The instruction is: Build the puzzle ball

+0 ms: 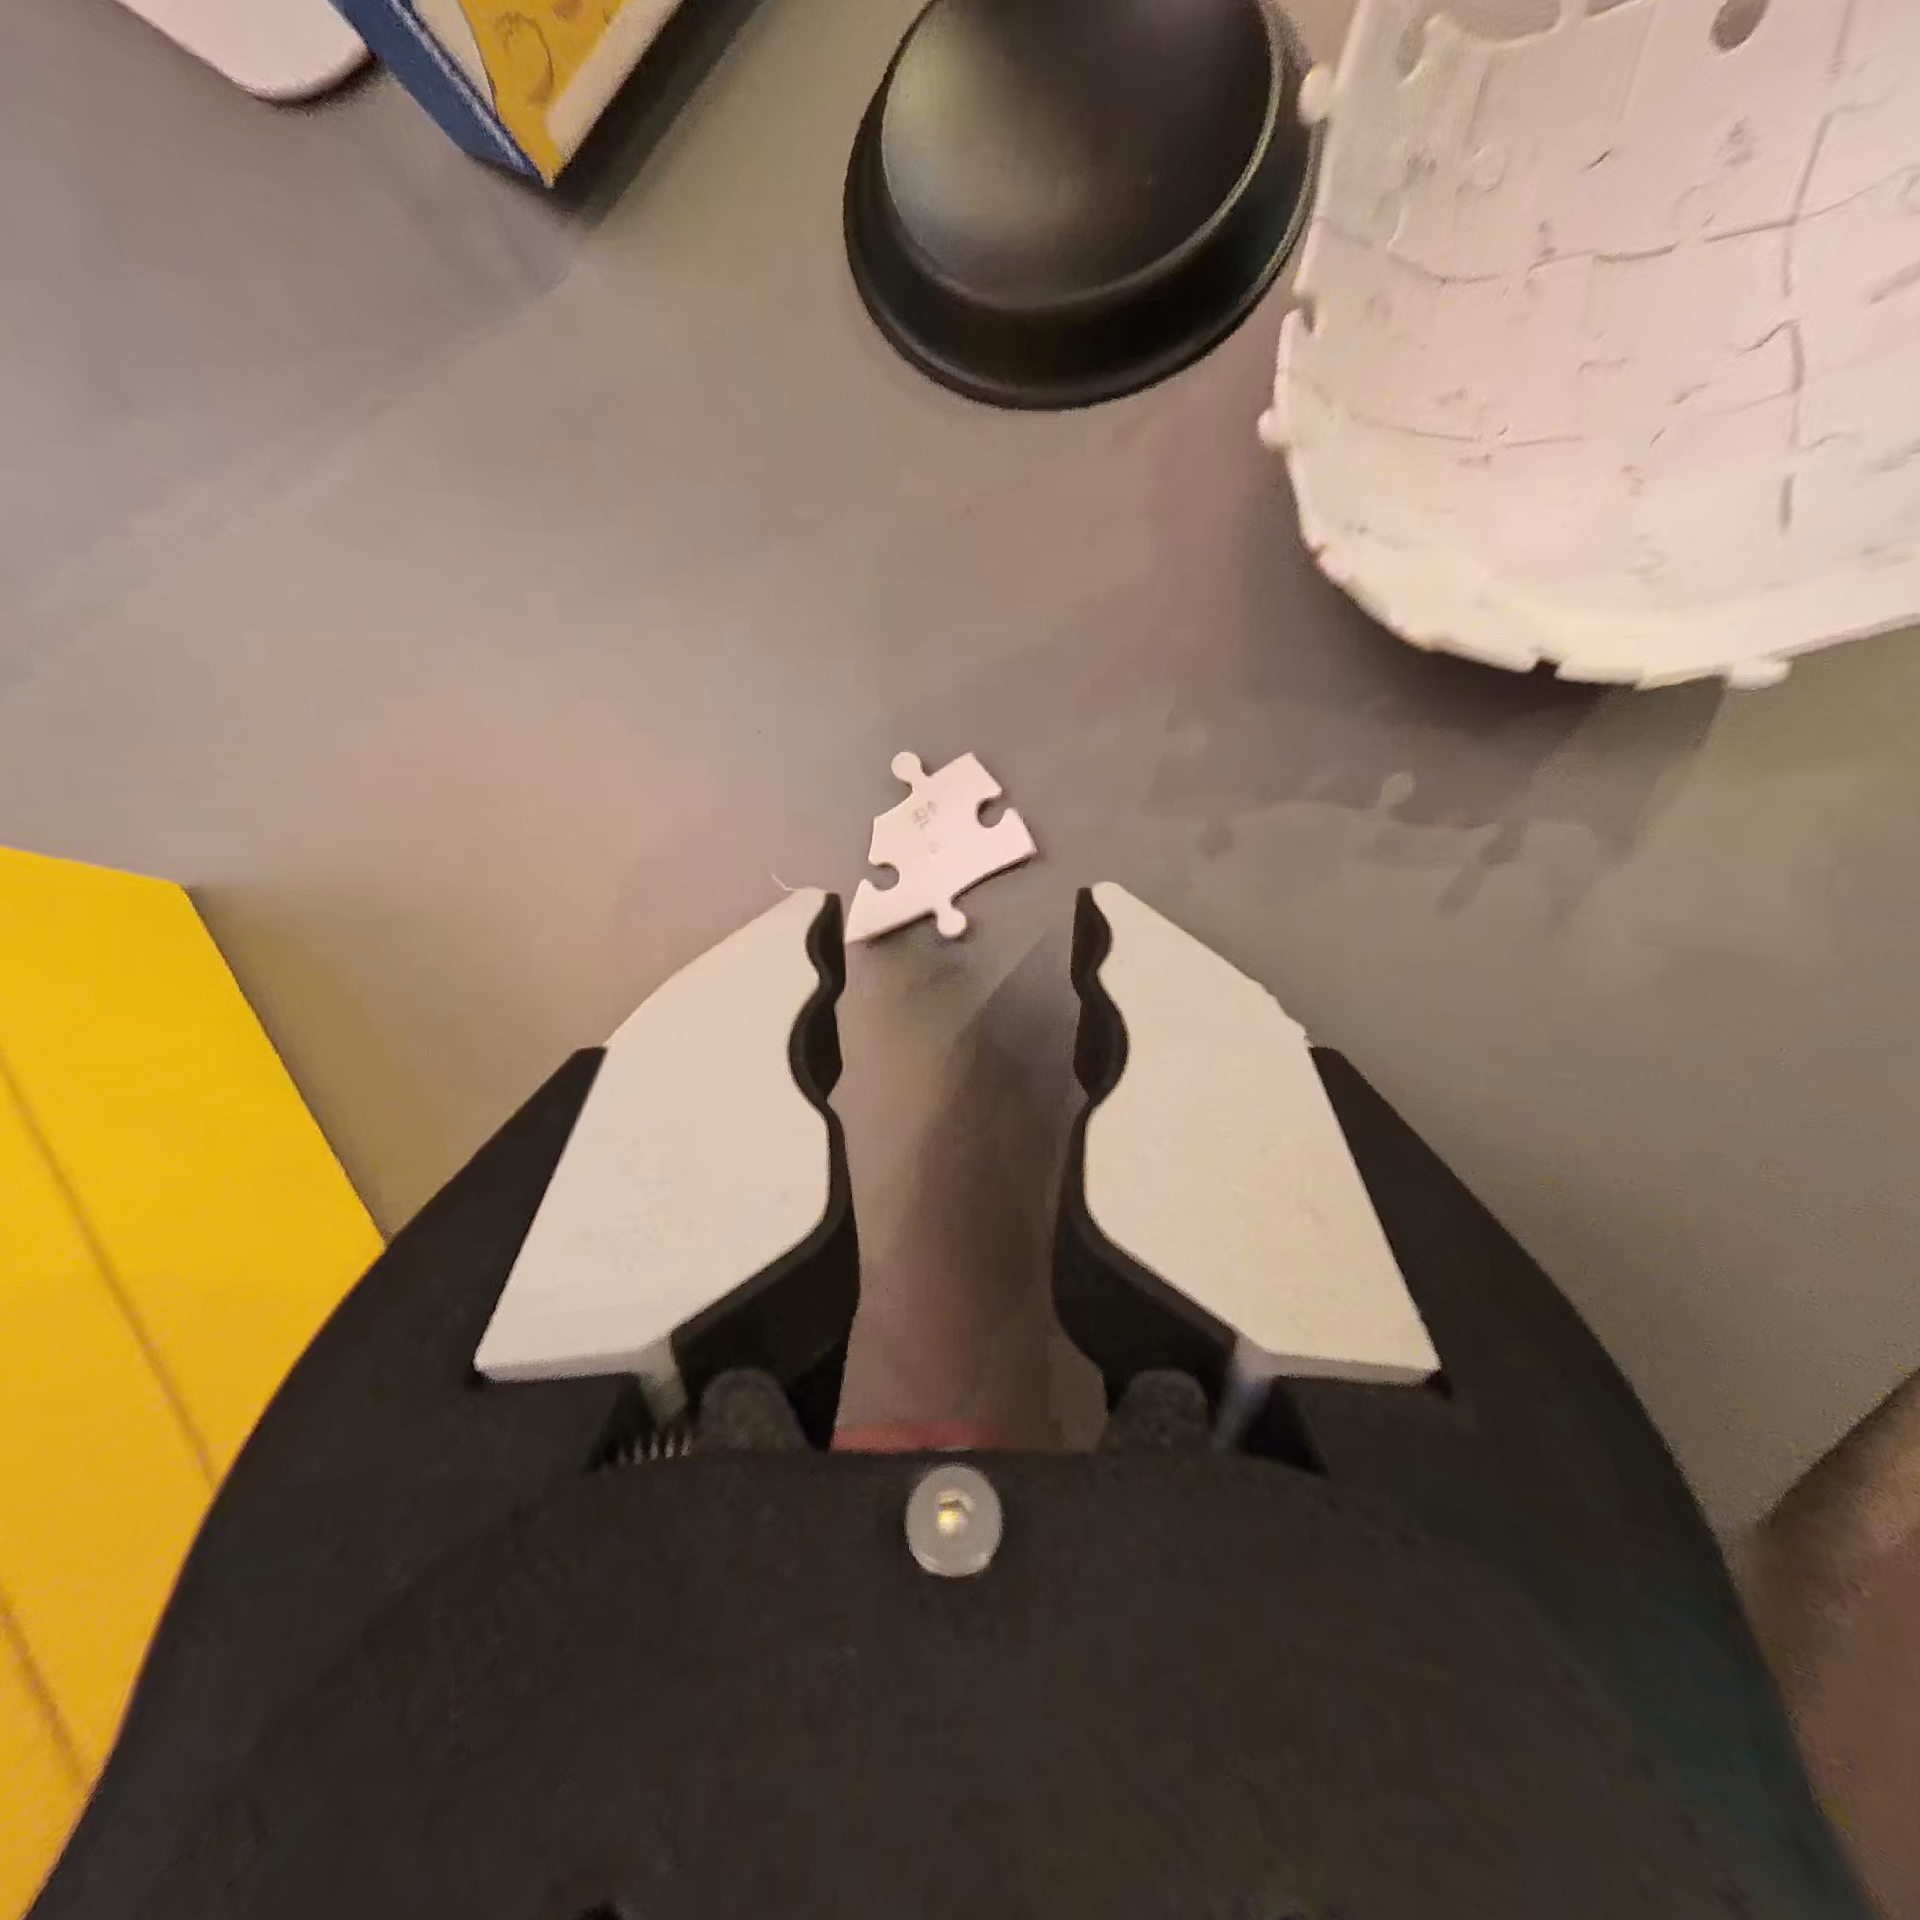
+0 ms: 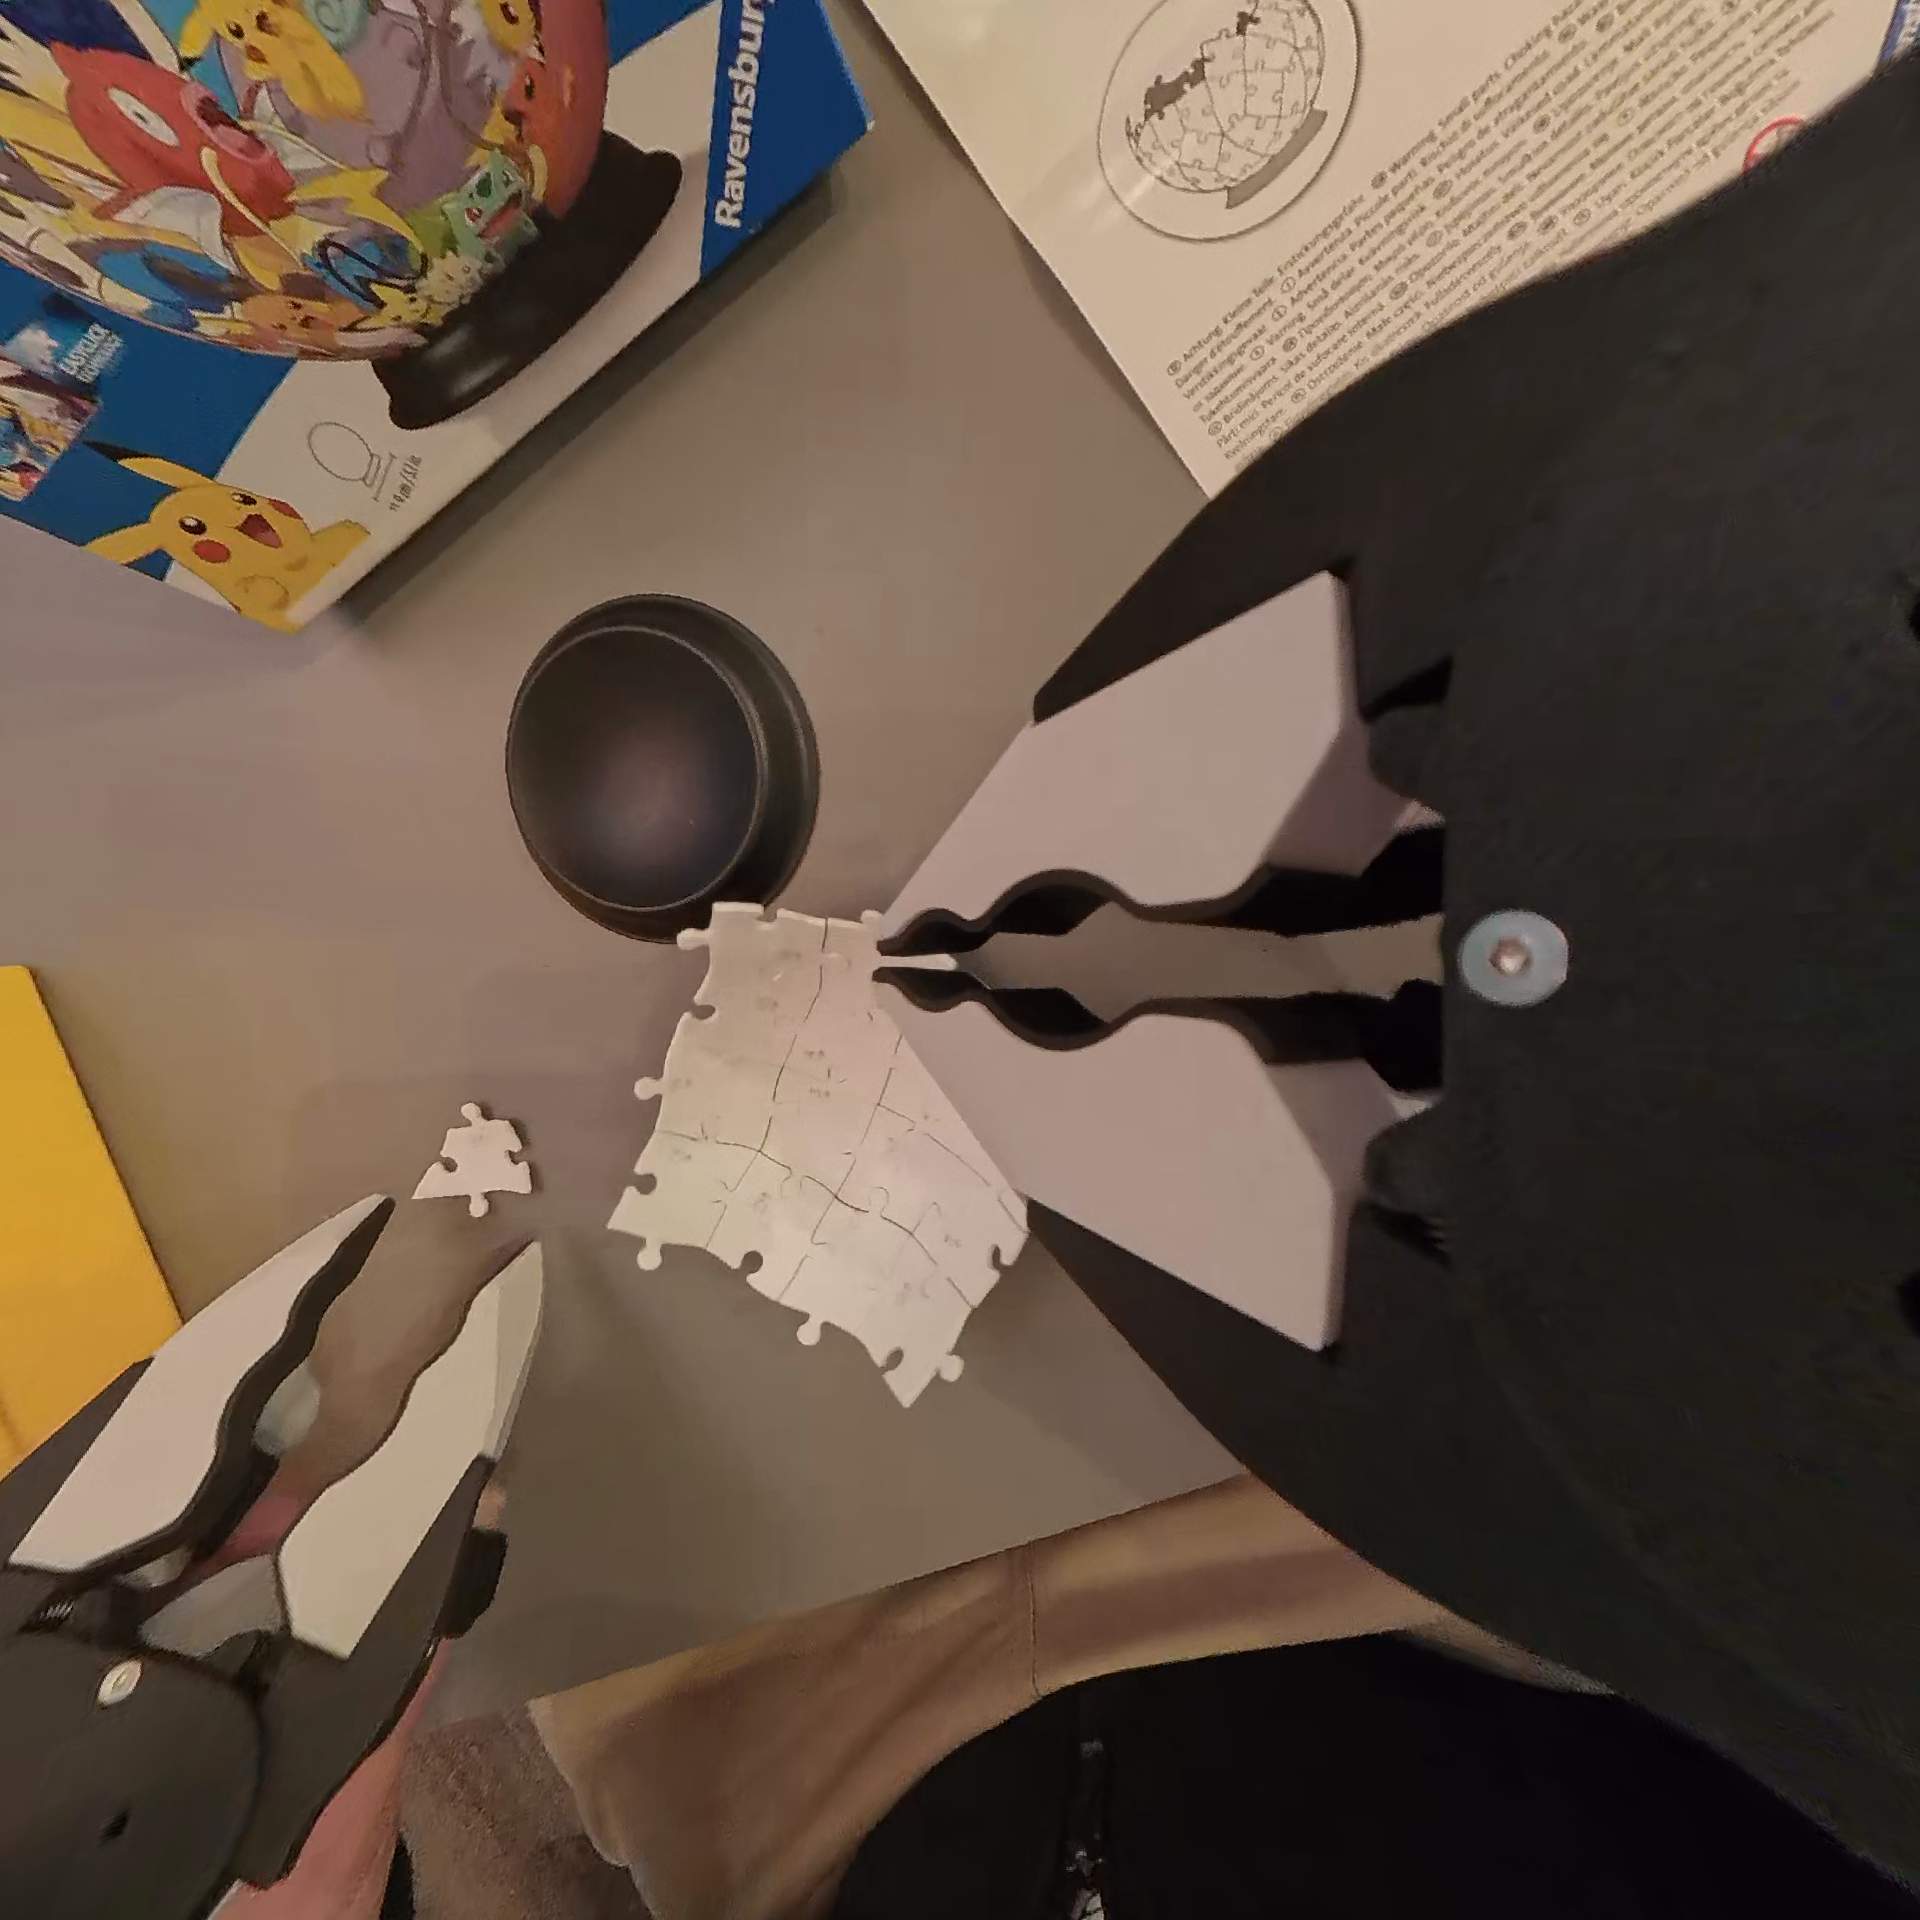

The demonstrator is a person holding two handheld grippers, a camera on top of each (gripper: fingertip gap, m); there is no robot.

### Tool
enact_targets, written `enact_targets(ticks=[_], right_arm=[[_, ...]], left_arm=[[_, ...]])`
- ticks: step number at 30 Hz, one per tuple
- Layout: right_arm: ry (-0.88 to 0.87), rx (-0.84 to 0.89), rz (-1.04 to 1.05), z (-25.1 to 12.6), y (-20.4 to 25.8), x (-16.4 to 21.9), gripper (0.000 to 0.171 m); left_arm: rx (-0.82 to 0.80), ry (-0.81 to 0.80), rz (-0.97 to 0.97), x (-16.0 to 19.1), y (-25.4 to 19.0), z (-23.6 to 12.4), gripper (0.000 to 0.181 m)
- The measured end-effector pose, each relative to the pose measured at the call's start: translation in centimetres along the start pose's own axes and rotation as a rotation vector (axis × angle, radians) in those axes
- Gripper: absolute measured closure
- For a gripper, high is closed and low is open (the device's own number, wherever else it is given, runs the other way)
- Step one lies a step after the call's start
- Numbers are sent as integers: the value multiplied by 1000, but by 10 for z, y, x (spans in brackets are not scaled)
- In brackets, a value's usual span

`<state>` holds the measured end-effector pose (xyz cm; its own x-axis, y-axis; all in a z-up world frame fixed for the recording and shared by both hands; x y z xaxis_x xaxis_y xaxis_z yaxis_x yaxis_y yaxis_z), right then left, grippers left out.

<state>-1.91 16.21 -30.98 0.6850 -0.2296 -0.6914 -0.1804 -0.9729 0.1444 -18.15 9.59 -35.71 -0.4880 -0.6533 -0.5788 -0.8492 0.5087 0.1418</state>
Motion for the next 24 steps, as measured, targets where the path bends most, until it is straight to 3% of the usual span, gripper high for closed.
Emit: enact_targets(ticks=[11, 14, 18, 21, 24], right_arm=[[-89, 0, 16, 5, -5, -7, 169], [-129, 14, 37, 3, -11, -7, 170], [-252, 16, 73, -8, -20, -12, 171], [-283, 2, 141, -5, -35, -1, 171], [-288, -31, 193, 2, -41, 12, 171]], left_arm=[[43, -309, 66, -48, -9, -104, 152], [9, -365, 42, -43, 13, -132, 154], [-191, -383, -39, -17, 83, -158, 142], [-255, -346, -108, 11, 133, -157, 141], [-233, -252, -178, 39, 168, -131, 141]])
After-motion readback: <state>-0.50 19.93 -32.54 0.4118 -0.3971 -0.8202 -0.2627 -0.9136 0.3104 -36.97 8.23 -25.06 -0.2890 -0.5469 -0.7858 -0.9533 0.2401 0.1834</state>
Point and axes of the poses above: each gripper's, where its closed fingertips meet, z out along the fingers, x out of its underside, y = z × x across the jaws, the point moved 1 cm from there along -z, back along the fingers, and after that the axes turned 2 degrees about x, right-handed, at the moved point
